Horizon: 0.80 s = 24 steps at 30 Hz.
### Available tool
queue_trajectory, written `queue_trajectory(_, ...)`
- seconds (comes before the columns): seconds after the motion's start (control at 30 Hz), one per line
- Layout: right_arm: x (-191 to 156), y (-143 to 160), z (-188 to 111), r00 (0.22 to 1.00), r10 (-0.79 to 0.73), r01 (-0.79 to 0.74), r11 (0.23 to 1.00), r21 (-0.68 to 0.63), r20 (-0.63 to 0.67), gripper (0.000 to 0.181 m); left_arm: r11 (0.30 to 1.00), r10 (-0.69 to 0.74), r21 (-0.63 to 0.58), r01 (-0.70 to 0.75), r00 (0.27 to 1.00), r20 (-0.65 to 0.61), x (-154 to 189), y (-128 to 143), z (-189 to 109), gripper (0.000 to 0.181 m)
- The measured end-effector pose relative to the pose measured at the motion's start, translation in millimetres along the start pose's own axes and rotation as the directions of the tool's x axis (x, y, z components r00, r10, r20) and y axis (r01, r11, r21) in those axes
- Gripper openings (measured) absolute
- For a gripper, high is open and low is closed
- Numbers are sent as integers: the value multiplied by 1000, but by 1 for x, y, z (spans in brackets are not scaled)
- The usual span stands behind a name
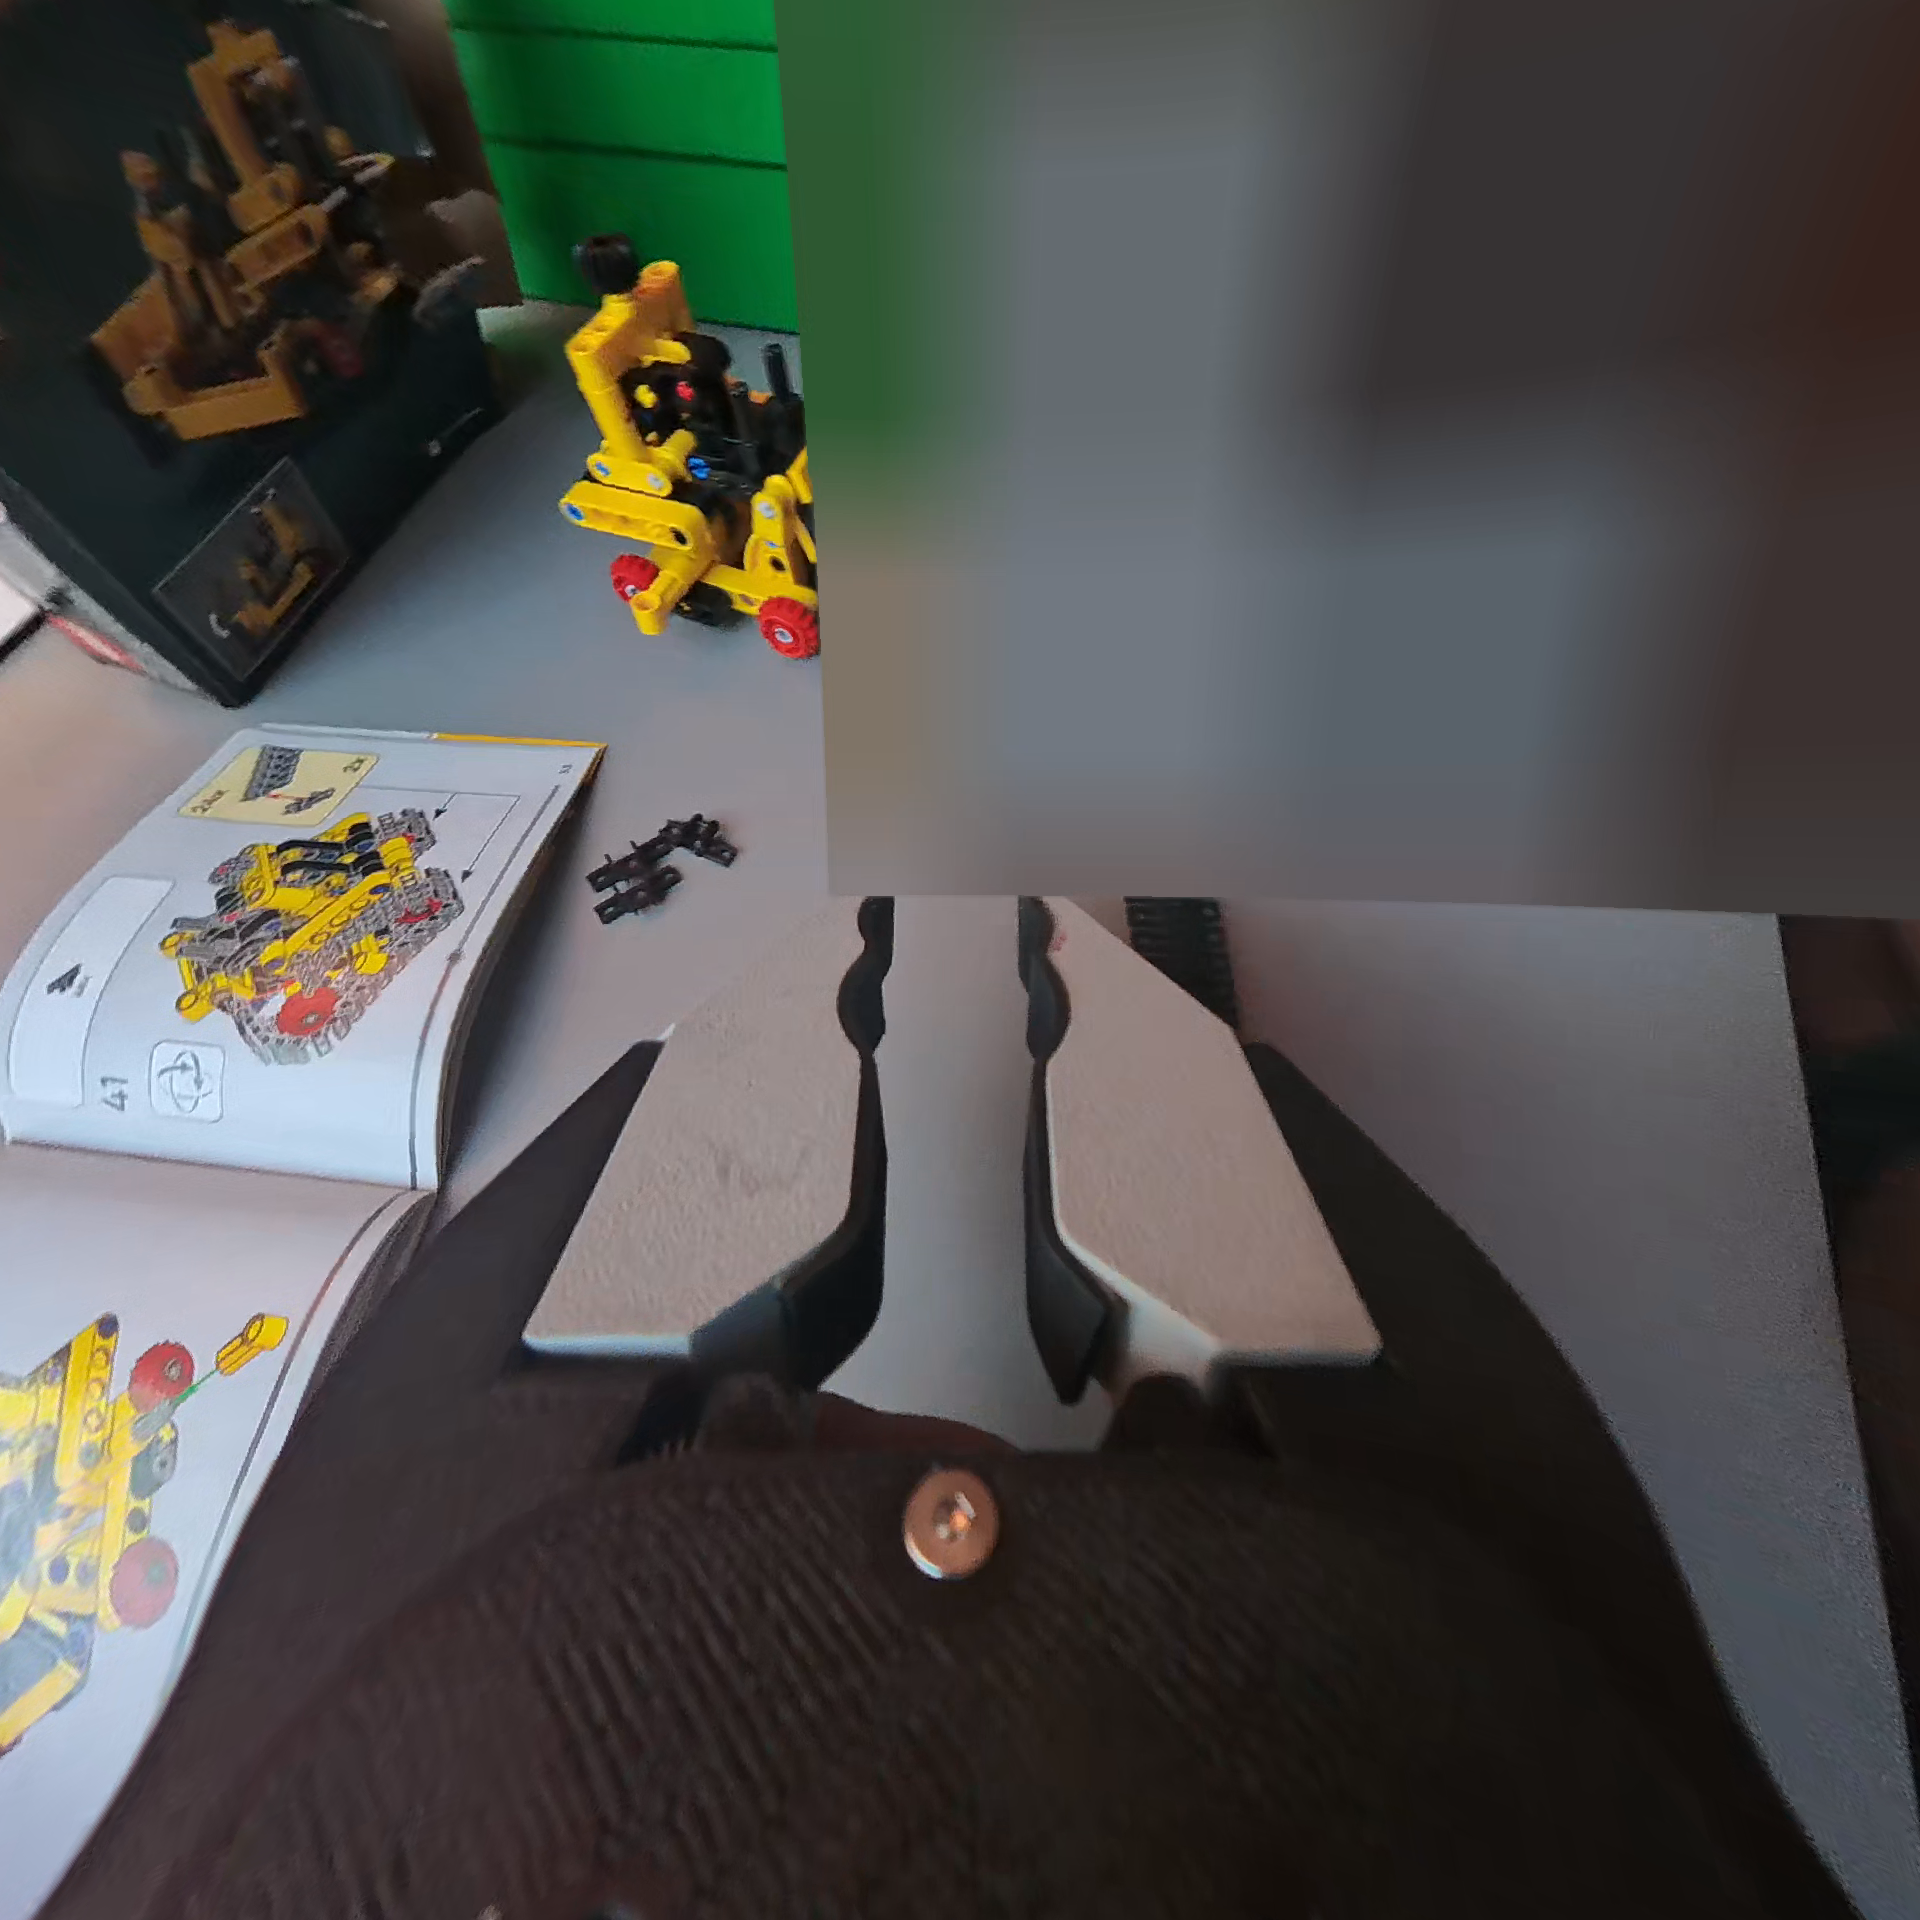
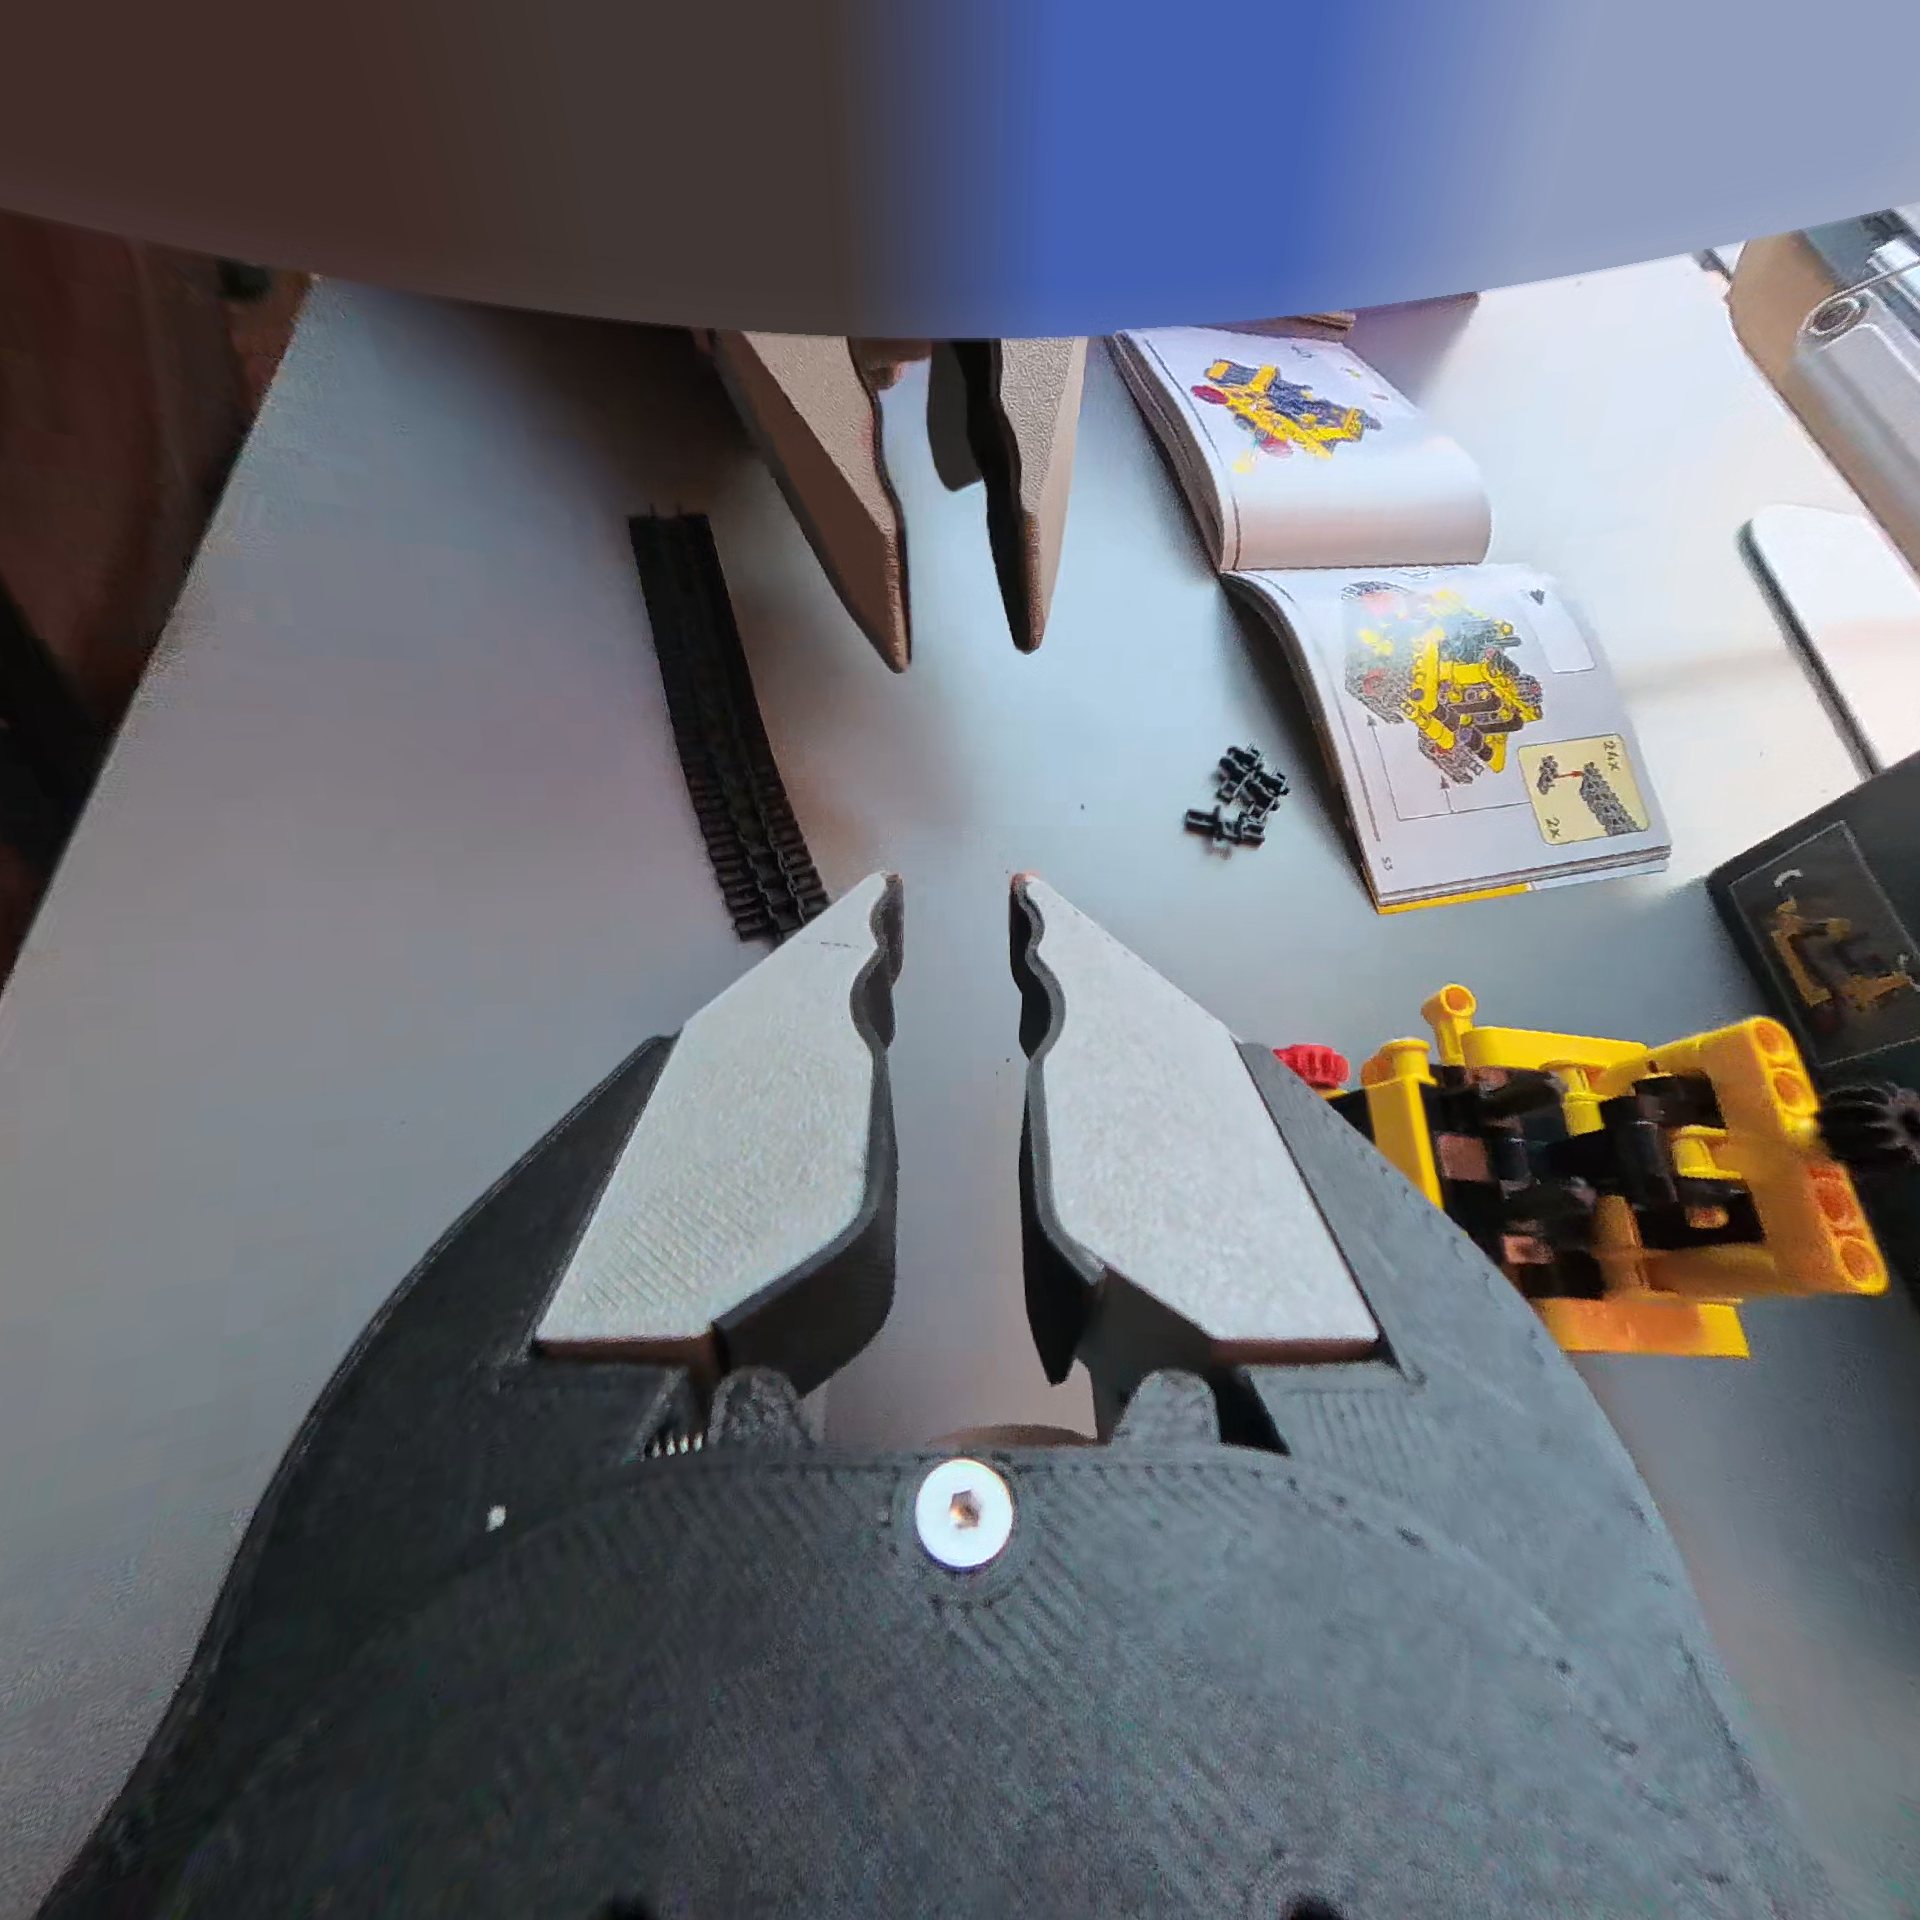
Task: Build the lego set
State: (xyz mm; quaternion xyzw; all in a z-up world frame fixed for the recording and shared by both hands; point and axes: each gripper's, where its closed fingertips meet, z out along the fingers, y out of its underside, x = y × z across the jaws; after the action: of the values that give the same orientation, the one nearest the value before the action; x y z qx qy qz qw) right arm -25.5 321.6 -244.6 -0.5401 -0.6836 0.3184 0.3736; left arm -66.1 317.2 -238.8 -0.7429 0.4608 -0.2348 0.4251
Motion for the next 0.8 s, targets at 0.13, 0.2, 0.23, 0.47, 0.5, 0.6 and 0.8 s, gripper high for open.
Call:
queue_trajectory(0.13,-8,-2,0,1000,-24,24,1000,1,18,15,998,56,17,-54,995,-78,25,-7,-2,21)
queue_trajectory(0.2,-13,0,1,999,-12,13,1000,-9,48,14,997,70,37,-66,988,-135,40,-13,-2,20)
queue_trajectory(0.23,-13,2,2,999,-14,15,1000,-21,48,15,997,81,25,-78,985,-153,45,-12,0,20)
queue_trajectory(0.47,-19,12,-3,995,20,-14,998,-58,97,21,992,96,-74,-104,990,-100,45,-5,18,20)
queue_trajectory(0.5,-20,12,-3,995,14,-8,998,-59,98,20,990,93,-98,-101,992,-83,42,-3,21,20)
queue_trajectory(0.6,-25,16,-1,993,-16,26,996,-88,113,15,983,86,-152,-99,992,-94,44,5,26,21)
queue_trajectory(0.8,-28,21,3,992,-28,44,991,-128,127,16,973,84,-200,-111,987,-139,51,11,35,19)
